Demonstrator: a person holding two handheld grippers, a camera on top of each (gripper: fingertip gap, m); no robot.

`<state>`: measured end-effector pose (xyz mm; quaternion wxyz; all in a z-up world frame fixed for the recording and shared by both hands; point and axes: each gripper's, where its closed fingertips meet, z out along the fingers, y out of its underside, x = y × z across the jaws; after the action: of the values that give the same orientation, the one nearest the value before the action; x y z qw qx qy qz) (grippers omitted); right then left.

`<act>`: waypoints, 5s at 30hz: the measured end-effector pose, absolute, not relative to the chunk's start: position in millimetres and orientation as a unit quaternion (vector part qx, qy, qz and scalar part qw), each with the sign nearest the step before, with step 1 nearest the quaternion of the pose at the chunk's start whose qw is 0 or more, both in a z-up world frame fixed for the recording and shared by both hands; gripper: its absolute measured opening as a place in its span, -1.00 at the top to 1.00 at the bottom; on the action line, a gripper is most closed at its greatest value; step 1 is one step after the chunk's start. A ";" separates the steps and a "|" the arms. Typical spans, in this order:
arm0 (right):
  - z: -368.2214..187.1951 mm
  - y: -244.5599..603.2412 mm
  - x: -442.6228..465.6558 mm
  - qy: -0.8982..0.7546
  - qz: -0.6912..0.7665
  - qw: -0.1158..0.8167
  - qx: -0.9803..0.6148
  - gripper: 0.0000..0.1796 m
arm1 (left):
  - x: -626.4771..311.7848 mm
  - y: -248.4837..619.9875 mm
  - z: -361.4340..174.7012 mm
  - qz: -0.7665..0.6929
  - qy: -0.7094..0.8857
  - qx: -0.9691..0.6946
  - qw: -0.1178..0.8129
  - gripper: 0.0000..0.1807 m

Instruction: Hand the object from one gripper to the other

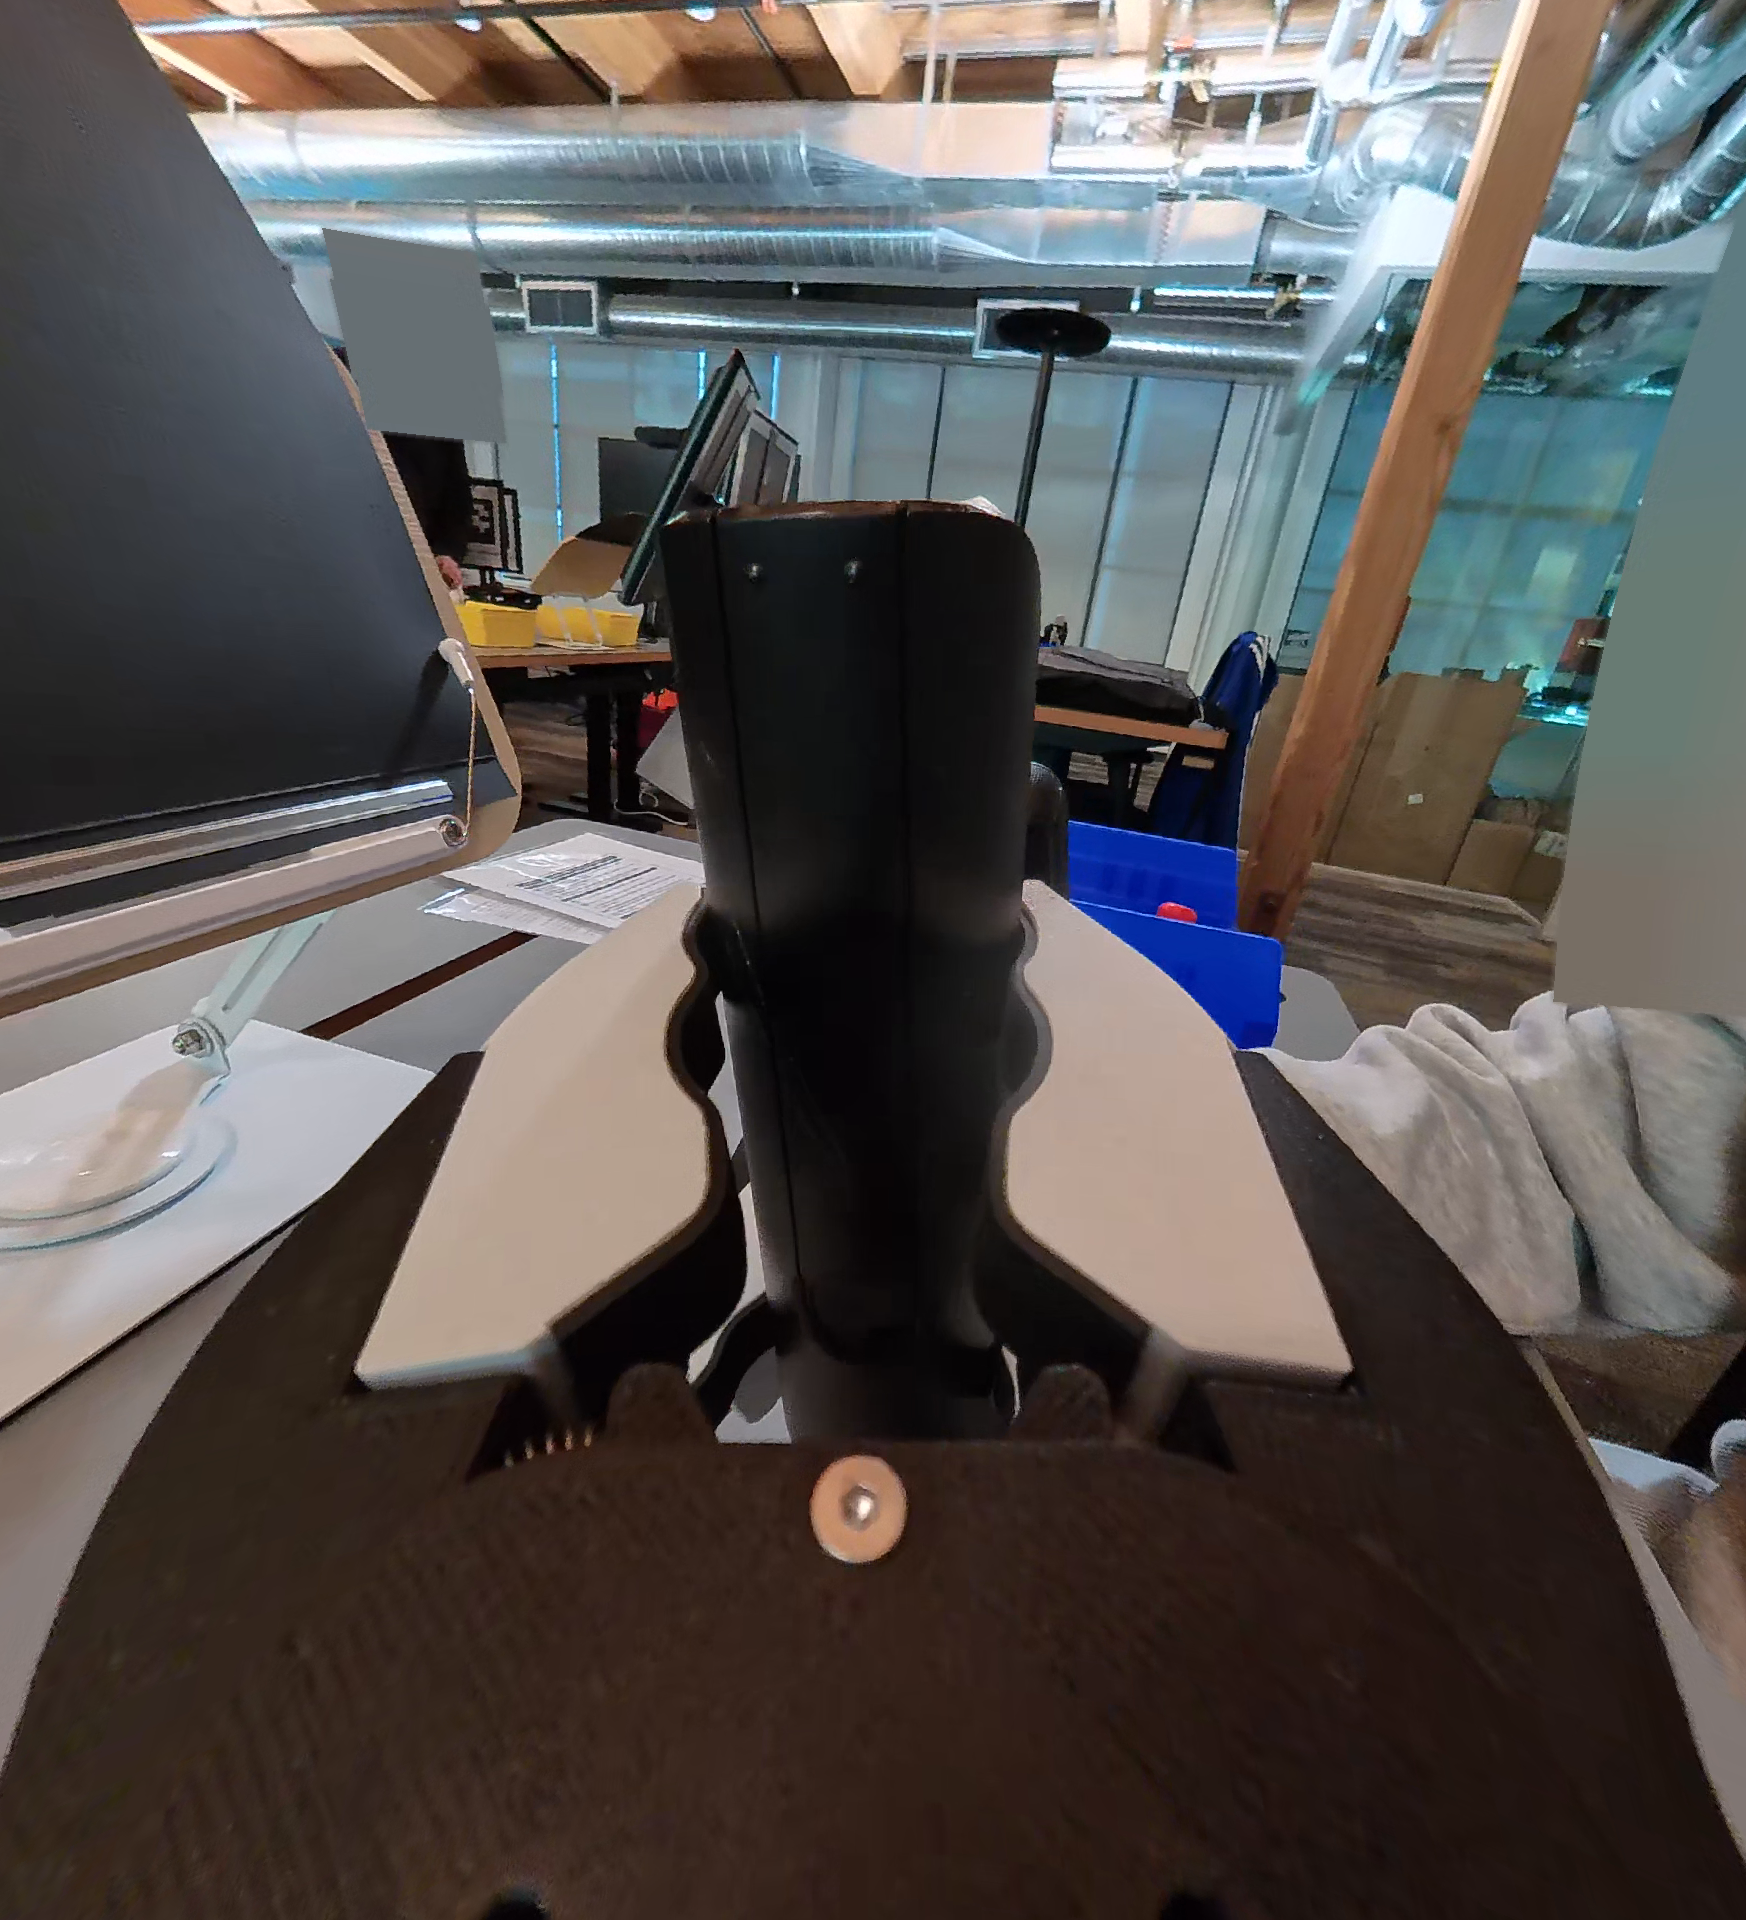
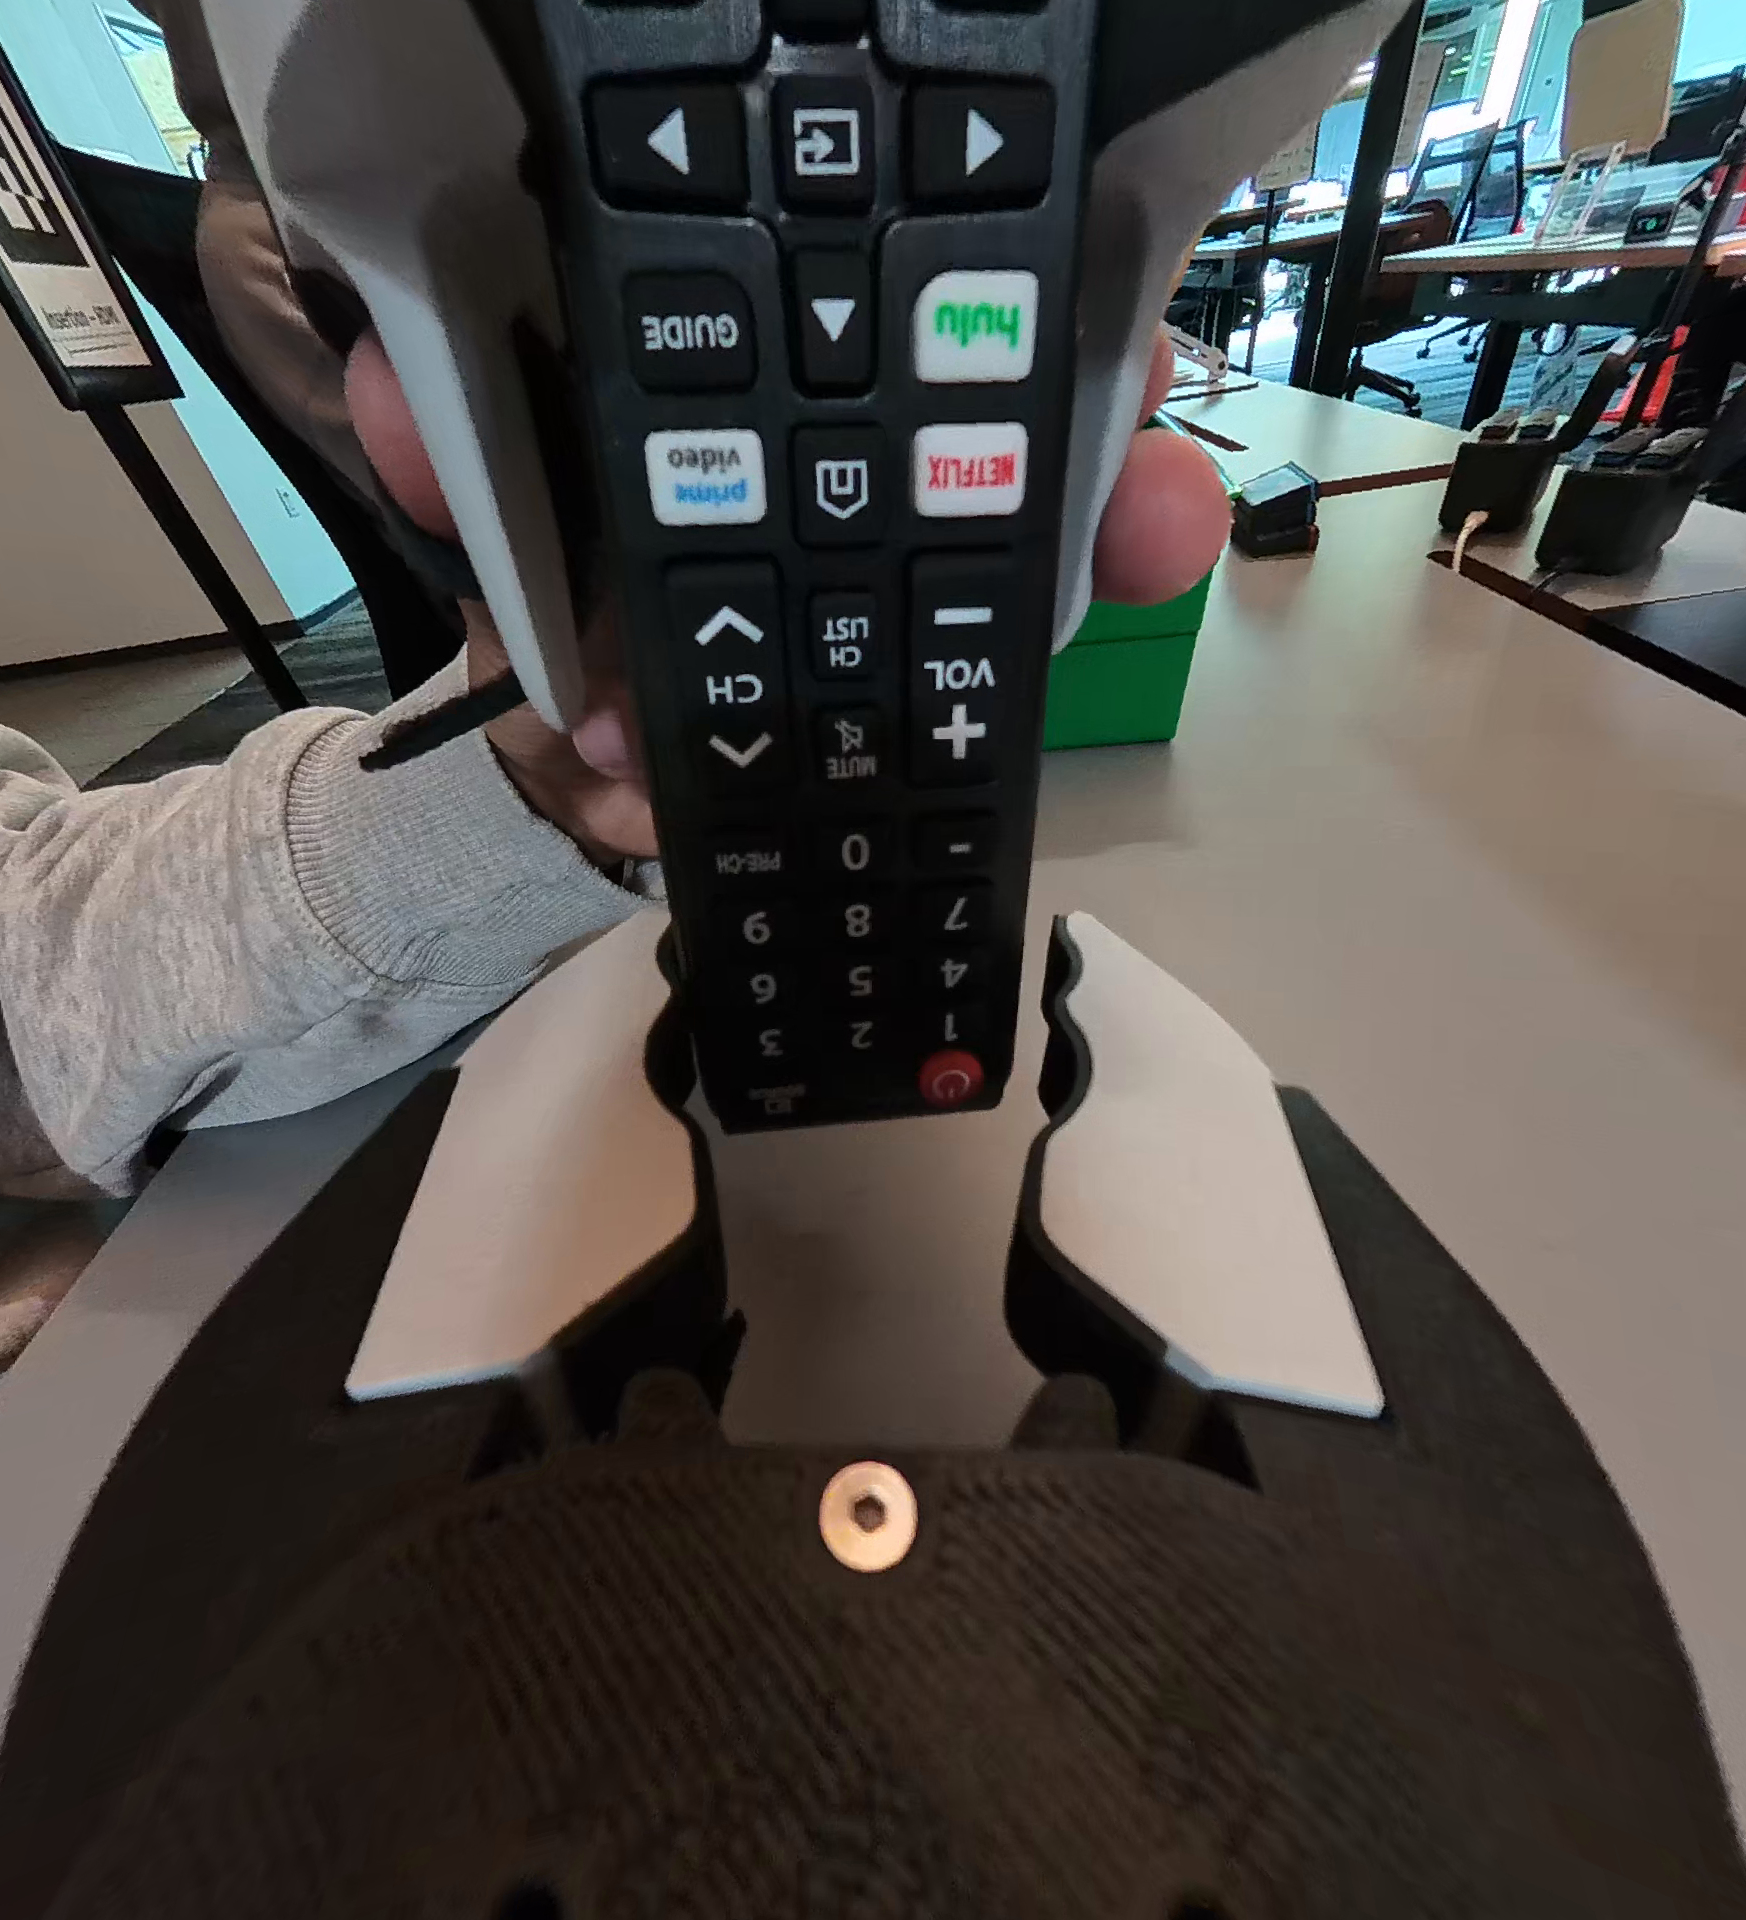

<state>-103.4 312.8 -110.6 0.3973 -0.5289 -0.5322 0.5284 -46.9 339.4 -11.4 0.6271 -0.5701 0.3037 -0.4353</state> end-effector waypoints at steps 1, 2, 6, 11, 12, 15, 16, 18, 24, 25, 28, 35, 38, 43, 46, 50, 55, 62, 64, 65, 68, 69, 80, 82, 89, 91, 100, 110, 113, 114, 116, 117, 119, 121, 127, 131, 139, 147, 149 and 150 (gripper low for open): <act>-110.7 312.5 -103.4 -0.533 0.528 0.398 -0.528 0.26 | -46.3 339.3 -11.4 -0.435 0.304 -0.570 0.627 0.42; -110.8 312.4 -103.4 -0.534 0.528 0.398 -0.528 0.26 | -45.7 339.1 -11.3 -0.435 0.304 -0.569 0.628 0.42; -110.7 311.0 -103.9 -0.535 0.529 0.397 -0.527 0.25 | -44.8 339.5 -10.1 -0.431 0.302 -0.567 0.634 0.42; -109.3 310.2 -104.3 -0.529 0.536 0.394 -0.526 0.30 | -43.6 338.2 -9.8 -0.442 0.301 -0.564 0.629 0.42; -109.1 310.2 -104.1 -0.529 0.537 0.394 -0.526 0.30 | -43.4 338.1 -9.7 -0.443 0.301 -0.563 0.630 0.42; -109.3 309.5 -104.2 -0.531 0.536 0.394 -0.524 0.30 | -42.9 337.5 -9.8 -0.443 0.303 -0.563 0.629 0.42; -109.2 309.1 -104.1 -0.532 0.536 0.395 -0.523 0.30 | -42.6 337.1 -9.8 -0.444 0.304 -0.562 0.628 0.42; -108.7 308.5 -103.9 -0.533 0.537 0.395 -0.521 0.30 | -41.8 336.4 -10.1 -0.442 0.307 -0.563 0.627 0.42; -103.6 310.9 -102.7 -0.516 0.554 0.399 -0.518 0.25 | -37.5 339.9 -19.1 -0.427 0.316 -0.582 0.616 0.42; -103.6 310.9 -102.9 -0.516 0.553 0.399 -0.518 0.25 | -36.8 339.8 -19.6 -0.429 0.316 -0.582 0.614 0.42; -104.7 309.7 -103.8 -0.521 0.547 0.401 -0.518 0.25 | -35.2 339.1 -19.9 -0.430 0.319 -0.581 0.613 0.42; -106.5 308.7 -105.5 -0.527 0.539 0.402 -0.520 0.24 | -30.3 336.9 -20.0 -0.447 0.318 -0.577 0.605 0.42; -106.6 308.1 -105.5 -0.528 0.539 0.402 -0.519 0.32 | -27.2 337.2 -23.4 -0.440 0.325 -0.582 0.602 0.42; -106.6 307.1 -105.7 -0.531 0.536 0.404 -0.517 0.33 | -25.7 336.1 -23.4 -0.443 0.327 -0.580 0.601 0.42; -106.2 307.0 -105.5 -0.531 0.535 0.407 -0.516 0.33 | -26.5 335.4 -23.3 -0.442 0.328 -0.578 0.603 0.42; -103.8 307.2 -104.1 -0.531 0.534 0.416 -0.510 0.33 | -26.0 334.2 -22.0 -0.436 0.332 -0.574 0.609 0.41; -99.3 308.5 -101.9 -0.525 0.539 0.425 -0.503 0.34 | -31.2 337.4 -19.0 -0.433 0.319 -0.572 0.620 0.24; -90.2 320.5 -94.1 -0.497 0.553 0.440 -0.504 0.33 | -51.4 338.6 -4.4 -0.466 0.280 -0.542 0.641 0.22; -90.1 325.2 -92.1 -0.493 0.548 0.445 -0.508 0.33 | -59.3 339.5 0.7 -0.481 0.262 -0.531 0.646 0.23; -90.3 326.9 -91.3 -0.492 0.545 0.448 -0.510 0.33 | -62.7 340.3 2.4 -0.487 0.253 -0.527 0.649 0.24; -89.1 330.7 -90.0 -0.488 0.541 0.454 -0.513 0.33 | -68.3 343.3 3.2 -0.492 0.239 -0.525 0.653 0.29; -88.9 331.4 -89.7 -0.487 0.540 0.456 -0.514 0.34 | -68.4 344.0 2.5 -0.491 0.238 -0.526 0.653 0.29; -99.6 374.2 -81.1 -0.457 0.406 0.530 -0.588 0.34 | -56.2 345.6 -4.9 -0.466 0.255 -0.542 0.651 0.32; -102.3 387.9 -73.9 -0.458 0.349 0.551 -0.604 0.34 | -57.1 348.7 -7.7 -0.457 0.253 -0.554 0.649 0.31; -118.5 436.1 -28.1 -0.564 0.045 0.579 -0.588 0.33 | -91.2 369.8 -17.2 -0.515 0.157 -0.601 0.591 0.29; -123.5 447.0 -14.1 -0.596 -0.051 0.565 -0.568 0.33 | -95.7 371.4 -25.7 -0.519 0.159 -0.621 0.566 0.30; -148.2 457.2 1.2 -0.658 -0.190 0.500 -0.530 0.34 | -74.1 370.5 -82.6 -0.404 0.260 -0.732 0.483 0.25; -140.0 448.1 -7.3 -0.671 -0.212 0.510 -0.495 0.34 | -56.5 375.4 -108.3 -0.393 0.273 -0.753 0.451 0.55; -138.0 446.5 -9.0 -0.671 -0.211 0.513 -0.493 0.34 | -56.1 372.1 -100.6 -0.429 0.267 -0.734 0.453 0.68; -137.5 446.3 -9.0 -0.671 -0.212 0.513 -0.492 0.34 | -55.8 371.2 -99.9 -0.437 0.266 -0.732 0.450 0.69; -137.0 446.6 -8.8 -0.670 -0.213 0.514 -0.491 0.34 | -55.4 371.0 -99.4 -0.443 0.264 -0.730 0.449 0.70; -136.6 447.0 -8.7 -0.670 -0.215 0.515 -0.490 0.34 | -55.2 371.0 -99.4 -0.443 0.264 -0.729 0.449 0.70; -134.7 448.0 -9.1 -0.668 -0.219 0.521 -0.485 0.33 | -55.1 371.5 -98.7 -0.446 0.260 -0.729 0.449 0.71; -134.2 449.3 -9.5 -0.667 -0.215 0.524 -0.484 0.33 | -55.3 372.7 -98.1 -0.449 0.253 -0.730 0.450 0.71; -117.9 458.9 -1.7 -0.635 -0.179 0.554 -0.507 0.07 | -69.5 385.1 -93.1 -0.478 0.184 -0.724 0.461 0.72; -96.2 461.2 3.6 -0.585 -0.082 0.593 -0.548 0.00 | -92.6 394.7 -82.0 -0.516 0.117 -0.697 0.485 0.72; -44.9 442.1 2.0 -0.398 0.355 0.583 -0.613 0.10 | -115.2 395.5 -60.8 -0.585 0.067 -0.627 0.510 0.72; -49.1 416.6 -16.9 -0.307 0.621 0.388 -0.607 0.17 | -104.2 387.2 -51.6 -0.598 0.099 -0.606 0.515 0.72; -56.3 407.1 -24.5 -0.311 0.647 0.346 -0.603 0.28 | -100.7 386.3 -51.2 -0.602 0.100 -0.604 0.512 0.72; -60.3 401.5 -28.2 -0.319 0.655 0.327 -0.601 0.42 | -98.9 386.1 -51.4 -0.603 0.101 -0.604 0.511 0.72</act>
<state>-28.2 401.5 -60.3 0.3274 -0.6012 -0.3192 0.6554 -98.9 386.1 -51.4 0.5112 -0.6040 0.1014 -0.6030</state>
